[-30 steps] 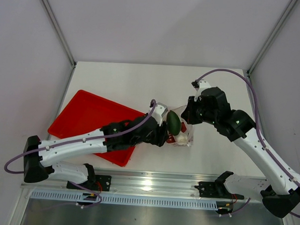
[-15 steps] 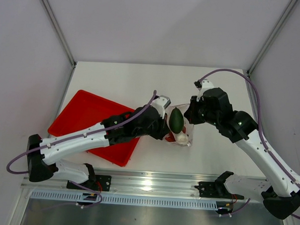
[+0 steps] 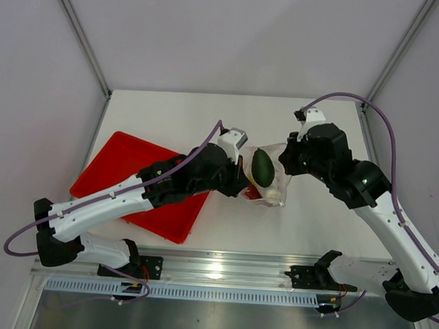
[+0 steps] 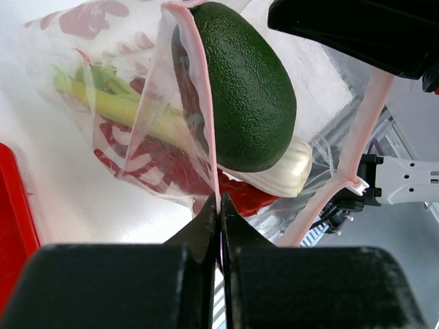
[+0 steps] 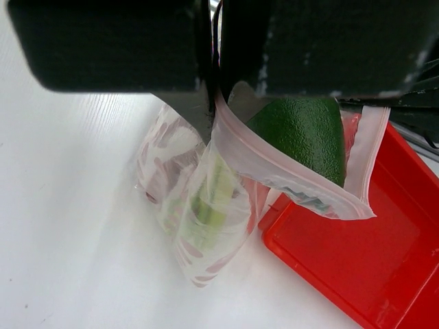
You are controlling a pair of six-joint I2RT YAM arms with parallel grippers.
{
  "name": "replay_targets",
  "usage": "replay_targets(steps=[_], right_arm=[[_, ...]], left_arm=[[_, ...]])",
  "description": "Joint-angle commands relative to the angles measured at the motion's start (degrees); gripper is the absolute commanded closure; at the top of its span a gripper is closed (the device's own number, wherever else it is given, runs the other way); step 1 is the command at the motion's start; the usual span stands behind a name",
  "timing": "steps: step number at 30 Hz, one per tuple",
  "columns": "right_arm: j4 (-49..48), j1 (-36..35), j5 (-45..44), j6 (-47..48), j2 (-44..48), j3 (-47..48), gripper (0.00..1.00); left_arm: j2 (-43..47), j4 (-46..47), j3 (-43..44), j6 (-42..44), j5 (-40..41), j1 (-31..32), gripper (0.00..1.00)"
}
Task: Place the food in the zip-top bag and seal the zipper
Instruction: Adjust the zipper food storage bag at the center of the board.
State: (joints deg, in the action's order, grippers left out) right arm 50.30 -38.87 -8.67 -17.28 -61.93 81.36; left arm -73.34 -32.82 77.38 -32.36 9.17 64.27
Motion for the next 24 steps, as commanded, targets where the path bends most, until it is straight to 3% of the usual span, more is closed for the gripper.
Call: replay_targets(steps=[1, 6, 10, 15, 19, 24], right_arm=[[-2.8, 0.3, -1.6, 1.2, 0.5, 0.4, 1.0], [-3.4, 0.3, -1.6, 1.5, -1.2, -0.9, 1.0], [-1.4, 0.2, -2.8, 3.3, -1.7, 3.4, 1.0], [-0.9, 0.1, -1.2, 3.3, 0.1, 7.1, 1.0], [-6.2, 0.2, 5.8, 1.6, 2.2, -0.6, 1.0], [-9.2, 0.2, 3.1, -0.2, -2.5, -10.4, 1.0]], left_arm=[[0.7, -0.2, 0.3, 0.7, 1.3, 0.2, 0.99], [-2.1, -2.6, 1.4, 0.3, 1.8, 0.2, 0.99], [-1.2, -3.7, 5.6, 1.0, 3.0, 0.4, 1.0], [7.1, 5.5, 2.3, 1.5, 3.7, 1.8, 1.0], [8.0, 5.2, -3.4, -2.8, 10.1, 1.4, 0.99], [3.1, 0.7, -3.6, -5.4, 8.8, -0.4, 1.0]])
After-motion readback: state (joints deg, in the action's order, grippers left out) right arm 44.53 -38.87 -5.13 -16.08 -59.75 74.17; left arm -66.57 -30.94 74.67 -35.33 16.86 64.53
